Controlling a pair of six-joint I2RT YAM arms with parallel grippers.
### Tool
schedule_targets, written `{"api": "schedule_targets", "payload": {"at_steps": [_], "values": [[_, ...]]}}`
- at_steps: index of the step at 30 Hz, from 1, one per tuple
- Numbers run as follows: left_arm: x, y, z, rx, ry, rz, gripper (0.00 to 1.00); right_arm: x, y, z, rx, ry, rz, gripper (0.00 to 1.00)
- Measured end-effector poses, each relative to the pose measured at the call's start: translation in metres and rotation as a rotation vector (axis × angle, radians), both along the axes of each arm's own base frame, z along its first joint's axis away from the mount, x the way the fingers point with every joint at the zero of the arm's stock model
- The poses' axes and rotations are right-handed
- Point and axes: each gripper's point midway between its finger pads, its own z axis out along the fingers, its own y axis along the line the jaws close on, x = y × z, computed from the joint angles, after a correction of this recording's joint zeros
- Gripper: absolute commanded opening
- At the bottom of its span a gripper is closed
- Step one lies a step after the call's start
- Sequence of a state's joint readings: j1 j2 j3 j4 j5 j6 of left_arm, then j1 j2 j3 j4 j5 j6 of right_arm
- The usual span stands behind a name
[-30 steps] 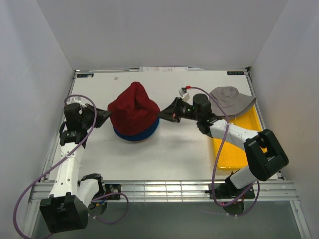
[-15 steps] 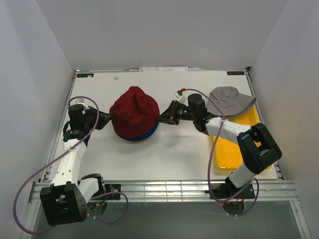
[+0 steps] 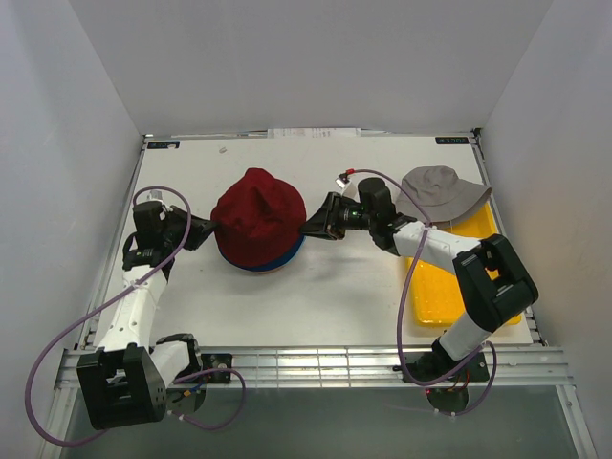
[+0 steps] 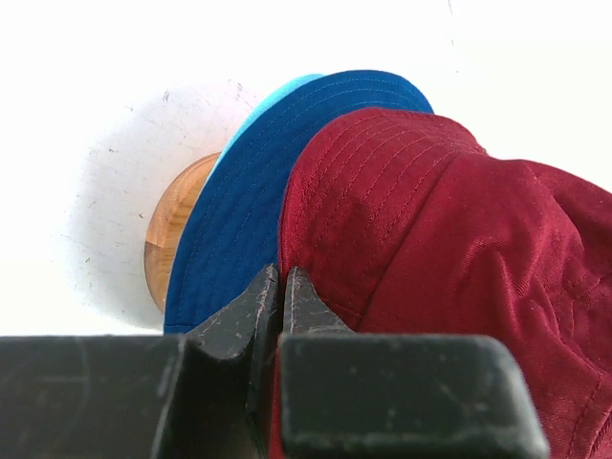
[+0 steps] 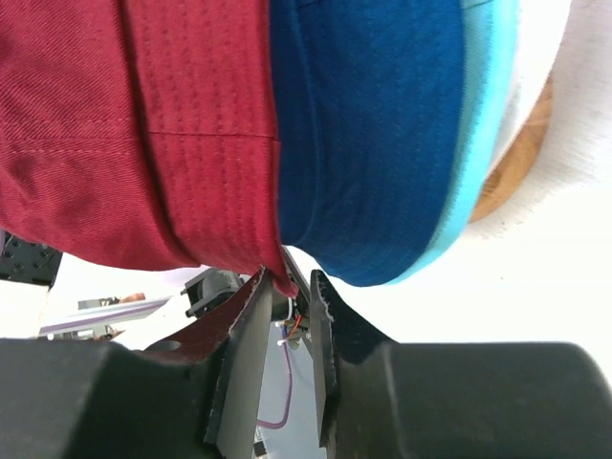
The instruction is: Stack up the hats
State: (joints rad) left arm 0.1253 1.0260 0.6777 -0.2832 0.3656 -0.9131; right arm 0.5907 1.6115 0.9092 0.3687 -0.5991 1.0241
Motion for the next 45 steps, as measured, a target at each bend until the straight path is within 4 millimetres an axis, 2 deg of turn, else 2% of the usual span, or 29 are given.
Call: {"api": "schedule_targets", "payload": {"at_steps": [5,14,15,21,30,38,39,45], "values": [[0.000,0.001,0.000,0.005,0.000,0.002,0.00,0.005,-0.009,0.002,-0.009,-0.003,-0.020,0.33],[0.000,0.001,0.000,0.008,-0.001,0.000,0.00,0.023,-0.025,0.028,0.041,-0.057,-0.079,0.44],[0.000,0.001,0.000,0.008,-0.001,0.000,0.00,0.025,-0.026,0.030,0.049,-0.056,-0.083,0.48],[0.000,0.001,0.000,0.008,-0.001,0.000,0.00,0.040,-0.019,0.037,0.096,-0.055,-0.093,0.56],[0.000,0.001,0.000,0.008,-0.001,0.001,0.00,0.054,-0.008,0.030,0.124,-0.012,-0.090,0.56],[0.000,0.001,0.000,0.009,-0.001,0.001,0.00,0.057,0.001,0.032,0.147,-0.004,-0.080,0.50],[0.000,0.001,-0.001,0.009,-0.001,0.001,0.00,0.057,0.002,0.032,0.149,-0.003,-0.079,0.45],[0.001,0.002,-0.002,0.013,0.003,0.005,0.00,0.063,0.006,0.027,0.150,0.013,-0.080,0.25]]}}
